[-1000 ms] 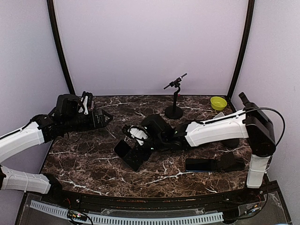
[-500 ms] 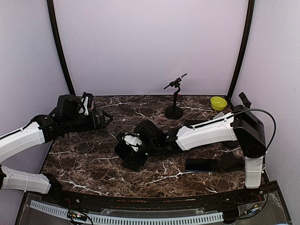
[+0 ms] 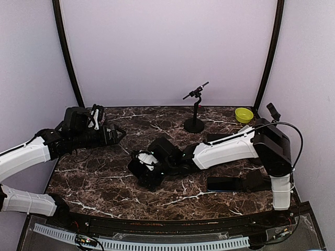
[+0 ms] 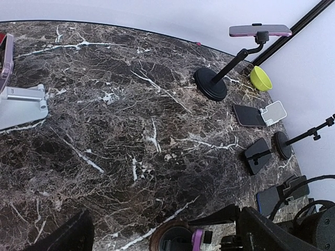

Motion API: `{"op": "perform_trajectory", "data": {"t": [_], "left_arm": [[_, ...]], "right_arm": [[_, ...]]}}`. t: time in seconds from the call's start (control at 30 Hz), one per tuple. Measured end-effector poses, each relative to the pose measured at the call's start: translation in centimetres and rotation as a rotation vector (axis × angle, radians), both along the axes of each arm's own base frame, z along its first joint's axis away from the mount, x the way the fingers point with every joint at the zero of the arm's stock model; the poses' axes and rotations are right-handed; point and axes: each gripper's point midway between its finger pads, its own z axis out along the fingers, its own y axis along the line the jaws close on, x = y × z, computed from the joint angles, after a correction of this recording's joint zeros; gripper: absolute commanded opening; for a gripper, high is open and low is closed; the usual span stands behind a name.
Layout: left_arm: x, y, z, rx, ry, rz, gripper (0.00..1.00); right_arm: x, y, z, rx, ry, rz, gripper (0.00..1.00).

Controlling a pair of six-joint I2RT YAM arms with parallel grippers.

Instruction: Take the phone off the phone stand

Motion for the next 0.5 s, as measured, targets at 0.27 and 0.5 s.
{"op": "perform_trajectory", "data": {"t": [0.27,0.5], "left_arm": [[0.10,0.19,0.02,0.006,-0.004,0.010,0.99],[0.01,0.45,-0.25,0.020,0.004,0.018,0.96]], "right_arm": [[-0.13,0.13,0.12,0.001,-0.006,0.006,0.67],[-0.23,0.09,0.18,0.004,-0.005,0.012,0.61]]}}
